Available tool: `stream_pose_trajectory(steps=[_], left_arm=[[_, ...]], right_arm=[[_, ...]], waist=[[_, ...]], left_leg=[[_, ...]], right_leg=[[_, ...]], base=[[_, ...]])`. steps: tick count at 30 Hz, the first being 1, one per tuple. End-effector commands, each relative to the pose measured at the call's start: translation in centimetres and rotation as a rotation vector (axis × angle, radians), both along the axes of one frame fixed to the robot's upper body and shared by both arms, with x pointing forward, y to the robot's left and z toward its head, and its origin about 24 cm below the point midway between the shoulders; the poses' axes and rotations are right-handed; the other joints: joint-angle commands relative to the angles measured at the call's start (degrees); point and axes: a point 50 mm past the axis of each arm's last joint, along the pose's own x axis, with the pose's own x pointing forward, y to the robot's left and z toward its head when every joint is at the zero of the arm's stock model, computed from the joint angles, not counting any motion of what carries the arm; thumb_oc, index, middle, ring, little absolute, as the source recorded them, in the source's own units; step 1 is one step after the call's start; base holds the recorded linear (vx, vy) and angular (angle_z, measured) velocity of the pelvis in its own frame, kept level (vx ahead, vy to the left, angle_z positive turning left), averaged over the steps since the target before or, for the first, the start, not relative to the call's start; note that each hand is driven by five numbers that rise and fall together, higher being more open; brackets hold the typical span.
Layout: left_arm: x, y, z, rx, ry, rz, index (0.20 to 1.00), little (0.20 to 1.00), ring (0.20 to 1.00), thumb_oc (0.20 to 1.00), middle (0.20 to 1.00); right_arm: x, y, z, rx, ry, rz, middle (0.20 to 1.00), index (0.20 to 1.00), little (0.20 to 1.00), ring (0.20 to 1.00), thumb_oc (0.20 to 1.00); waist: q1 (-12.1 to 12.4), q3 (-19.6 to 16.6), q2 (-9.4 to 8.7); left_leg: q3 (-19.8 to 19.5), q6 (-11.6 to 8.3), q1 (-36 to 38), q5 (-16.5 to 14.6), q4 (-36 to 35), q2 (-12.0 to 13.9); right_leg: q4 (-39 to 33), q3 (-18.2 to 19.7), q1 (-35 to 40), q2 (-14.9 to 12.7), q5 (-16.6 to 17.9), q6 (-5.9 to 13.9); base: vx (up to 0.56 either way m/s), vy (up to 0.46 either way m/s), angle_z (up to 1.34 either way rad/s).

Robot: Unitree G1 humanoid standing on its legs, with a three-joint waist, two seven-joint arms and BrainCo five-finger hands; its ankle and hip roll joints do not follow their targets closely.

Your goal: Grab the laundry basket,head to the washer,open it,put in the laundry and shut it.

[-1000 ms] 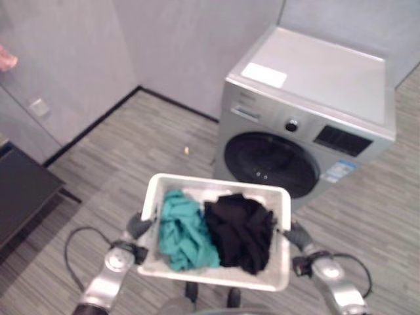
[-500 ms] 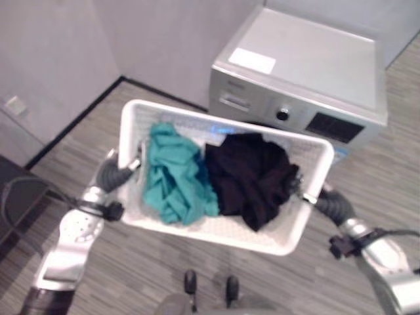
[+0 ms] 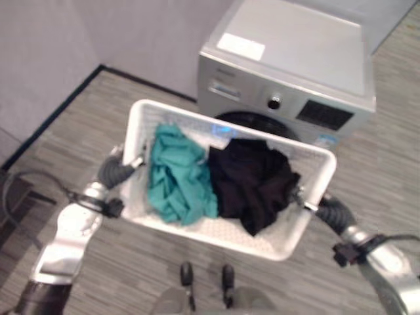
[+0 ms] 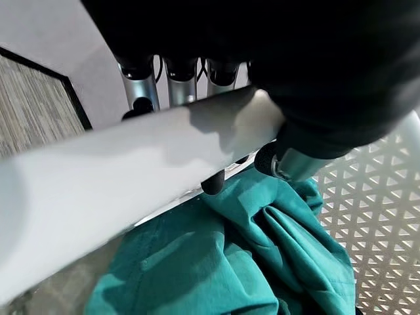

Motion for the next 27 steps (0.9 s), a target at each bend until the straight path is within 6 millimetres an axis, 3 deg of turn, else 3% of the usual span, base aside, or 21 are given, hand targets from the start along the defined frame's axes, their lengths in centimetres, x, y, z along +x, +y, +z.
stream_pose_trajectory(steps=[1,6,7,10,12,13,14,15,16,18,21,23,24,25,27], left_arm=[[0.1,1.1,3.7,0.018,-0.166,0.010,0.200,0.200,0.200,0.200,0.200],[0.3,0.8,2.8,-0.014,-0.150,0.004,0.200,0.200,0.200,0.200,0.200],[0.8,0.4,2.7,-0.021,-0.156,0.001,0.200,0.200,0.200,0.200,0.200],[1.4,-0.1,3.0,-0.018,-0.169,-0.011,0.200,0.200,0.200,0.200,0.200],[1.6,-0.3,2.6,-0.036,-0.166,-0.011,0.200,0.200,0.200,0.200,0.200],[1.6,-0.4,2.5,-0.050,-0.166,-0.007,0.200,0.200,0.200,0.200,0.200],[1.6,-0.3,2.3,-0.072,-0.153,-0.001,0.200,0.200,0.200,0.200,0.200],[1.4,-0.1,2.2,-0.078,-0.147,0.006,0.200,0.200,0.200,0.200,0.200],[1.3,0.1,2.4,-0.076,-0.153,0.012,0.200,0.200,0.200,0.200,0.200],[1.2,0.2,2.9,-0.075,-0.170,0.013,0.200,0.200,0.200,0.200,0.200],[1.2,0.1,3.4,-0.080,-0.187,0.003,0.200,0.200,0.200,0.200,0.200],[1.1,0.0,3.7,-0.083,-0.208,-0.003,0.200,0.200,0.200,0.200,0.200],[1.1,0.0,3.8,-0.083,-0.209,-0.003,0.200,0.200,0.200,0.200,0.200],[1.0,0.1,3.8,-0.091,-0.216,0.006,0.200,0.200,0.200,0.200,0.200],[0.9,0.2,3.6,-0.097,-0.209,0.011,0.200,0.200,0.200,0.200,0.200]], right_arm=[[1.1,-0.7,1.9,-0.019,-0.128,-0.050,0.200,0.200,0.200,0.200,0.200],[1.5,-1.2,0.8,-0.024,-0.102,-0.112,0.200,0.200,0.200,0.200,0.200],[1.7,-1.4,0.5,-0.027,-0.102,-0.144,0.200,0.200,0.200,0.200,0.200],[1.5,-2.1,0.9,-0.031,-0.126,-0.189,0.200,0.200,0.200,0.200,0.200],[1.2,-2.4,0.7,-0.029,-0.114,-0.195,0.200,0.200,0.200,0.200,0.200],[1.2,-2.5,0.5,-0.029,-0.102,-0.196,0.200,0.200,0.200,0.200,0.200],[1.3,-2.6,0.8,-0.011,-0.109,-0.204,0.200,0.200,0.200,0.200,0.200],[1.4,-2.5,1.0,-0.003,-0.118,-0.198,0.200,0.200,0.200,0.200,0.200],[1.6,-2.4,1.5,-0.002,-0.135,-0.187,0.200,0.200,0.200,0.200,0.200],[1.9,-2.4,2.2,-0.012,-0.154,-0.171,0.200,0.200,0.200,0.200,0.200],[2.0,-2.4,2.9,-0.017,-0.180,-0.160,0.200,0.200,0.200,0.200,0.200],[1.9,-2.2,3.0,-0.014,-0.186,-0.150,0.200,0.200,0.200,0.200,0.200],[1.9,-2.2,3.0,-0.013,-0.187,-0.150,0.200,0.200,0.200,0.200,0.200],[2.2,-1.8,2.7,-0.005,-0.181,-0.139,0.200,0.200,0.200,0.200,0.200],[2.4,-1.4,2.4,0.005,-0.171,-0.121,0.200,0.200,0.200,0.200,0.200]], waist=[[-0.97,-2.26,-1.06],[-2.75,-1.34,0.04],[-3.37,-1.38,0.08],[-4.18,-2.75,-0.20],[-4.93,-4.56,0.08],[-5.41,-5.30,0.70],[-4.90,-5.28,0.13],[-3.99,-4.53,-0.37],[-3.29,-3.67,-0.96],[-2.25,-2.20,-2.10],[-1.48,-1.24,-3.06],[-0.45,-0.87,-3.23],[-0.37,-0.92,-3.71],[1.04,-1.22,-3.07],[1.52,-1.52,-3.40]], left_leg=[[-1.56,0.73,3.42,-11.50,6.93,0.48],[-2.40,-0.42,8.80,-14.06,4.59,1.05],[-3.11,-1.03,10.60,-15.42,4.60,1.34],[-3.86,-1.75,13.22,-17.56,4.93,1.61],[-3.65,-3.12,14.27,-17.83,6.97,3.61],[-3.22,-4.57,13.56,-15.49,11.13,5.53],[-3.85,-6.15,5.76,-5.79,29.95,9.61],[-5.19,-5.74,2.07,-2.40,38.24,10.55],[-7.23,-4.99,-1.67,-0.32,45.34,10.40],[-9.94,-3.68,-7.68,-0.02,51.81,9.71],[-10.76,-3.48,-13.01,-1.78,49.45,9.83],[-10.85,-5.34,-14.89,-1.54,37.94,10.17],[-10.48,-5.27,-14.58,-0.64,36.89,9.76],[-14.32,-6.52,-13.17,-0.93,26.11,9.52],[-16.33,-7.15,-10.72,-0.21,21.31,9.50]], right_leg=[[2.42,-2.12,-4.48,-4.87,2.15,2.78],[-8.34,-2.27,-8.57,-5.00,5.42,2.61],[-11.38,-2.72,-9.96,-6.16,7.00,3.16],[-12.06,-4.25,-8.16,-6.56,8.65,2.97],[-10.83,-4.91,-7.02,-5.55,8.09,2.01],[-10.16,-4.89,-5.97,-4.00,6.91,1.00],[-10.32,-5.66,-2.27,-1.75,4.69,-2.49],[-10.73,-5.91,-0.33,-0.62,3.67,-4.29],[-11.44,-5.97,1.07,0.47,3.03,-5.79],[-12.13,-4.82,3.53,1.79,1.63,-7.24],[-12.04,-4.19,5.07,1.44,0.54,-6.91],[-11.50,-3.14,6.50,1.38,-0.81,-6.32],[-11.63,-2.98,6.32,0.93,-0.46,-6.34],[-11.35,-0.88,7.51,1.74,-1.58,-5.36],[-11.27,0.68,8.07,1.94,-1.77,-5.14]], base=[[0.26,0.028,-0.47],[0.29,-0.067,-0.35],[0.33,-0.142,0.18],[0.38,-0.182,0.44],[0.38,-0.224,0.42],[0.45,-0.487,0.38],[0.38,-0.536,0.30],[0.27,-0.549,0.13],[0.15,-0.346,-0.07],[0.08,-0.216,-0.72],[0.10,-0.058,-0.52],[0.20,0.066,-0.27],[0.29,0.199,-0.14],[0.24,0.175,-0.25],[0.22,0.141,-0.51]])
